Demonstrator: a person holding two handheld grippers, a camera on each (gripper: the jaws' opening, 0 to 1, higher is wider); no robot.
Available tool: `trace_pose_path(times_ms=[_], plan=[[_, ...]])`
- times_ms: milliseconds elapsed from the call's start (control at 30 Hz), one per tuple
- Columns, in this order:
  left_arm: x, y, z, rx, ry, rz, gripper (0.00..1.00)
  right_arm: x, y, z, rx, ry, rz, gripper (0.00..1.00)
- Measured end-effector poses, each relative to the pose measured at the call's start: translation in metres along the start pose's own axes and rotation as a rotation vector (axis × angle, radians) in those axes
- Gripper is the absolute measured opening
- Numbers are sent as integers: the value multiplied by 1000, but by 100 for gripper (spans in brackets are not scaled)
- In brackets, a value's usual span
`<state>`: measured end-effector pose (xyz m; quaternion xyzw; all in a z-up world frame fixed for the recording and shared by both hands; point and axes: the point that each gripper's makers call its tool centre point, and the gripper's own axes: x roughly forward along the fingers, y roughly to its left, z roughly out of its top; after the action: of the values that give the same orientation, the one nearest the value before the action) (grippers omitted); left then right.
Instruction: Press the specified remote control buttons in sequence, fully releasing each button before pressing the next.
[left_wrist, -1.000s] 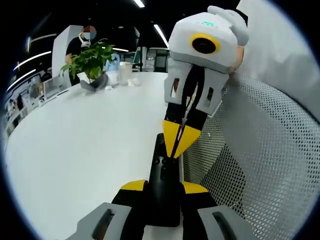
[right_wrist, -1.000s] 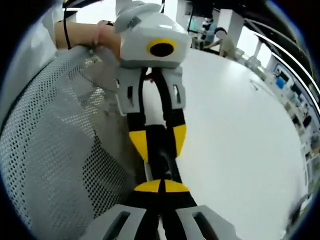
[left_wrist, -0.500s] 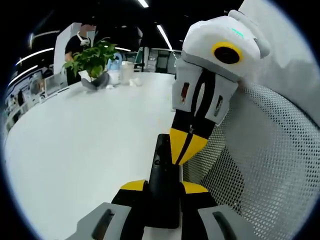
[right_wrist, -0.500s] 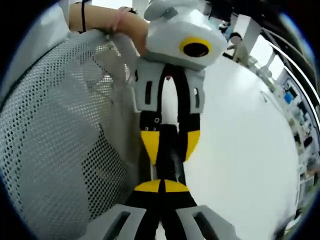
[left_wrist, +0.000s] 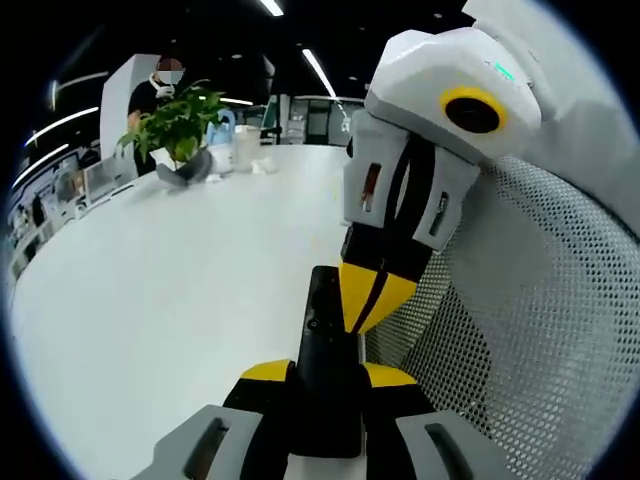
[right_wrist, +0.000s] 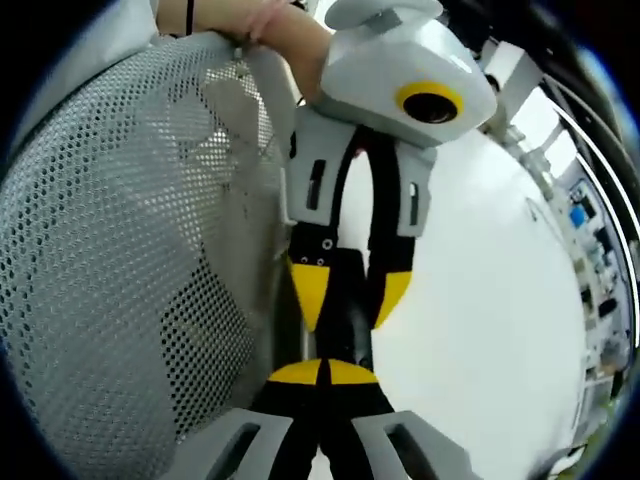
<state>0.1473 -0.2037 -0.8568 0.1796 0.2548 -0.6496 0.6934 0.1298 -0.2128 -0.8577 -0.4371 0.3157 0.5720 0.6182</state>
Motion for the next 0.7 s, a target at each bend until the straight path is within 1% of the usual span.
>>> trace_pose_path(times_ms=[100,200,233,267,367,467,567,633,667,700], plan=[[0,0,0,3,1,0,25,-1,-1,1,111,-40,21,0],[0,0,-1,9,3,1,25,-3,-2,1,221,-80,67,0],[0,0,0,8,3,1,26,-4,-2,1,247,-82,75,0],[0,0,-1,10,3,1,26,-5,-6,-1,263,-78,64,0],[0,0,-1,14,5,1,25,-9,-14,-2,227,-72,35,0],[0,0,-1,17,6,1,25,-9,-21,0,222,-72,35,0],[0,0,-1,19,7,1,25,-5,-19,2,194,-66,49,0],[0,0,-1,19,7,2,26,-1,-16,-1,168,-39,63,0],[0,0,-1,18,6,2,25,-1,-20,1,147,-50,43,0],[0,0,-1,16,5,1,25,-2,-18,0,162,-43,55,0]])
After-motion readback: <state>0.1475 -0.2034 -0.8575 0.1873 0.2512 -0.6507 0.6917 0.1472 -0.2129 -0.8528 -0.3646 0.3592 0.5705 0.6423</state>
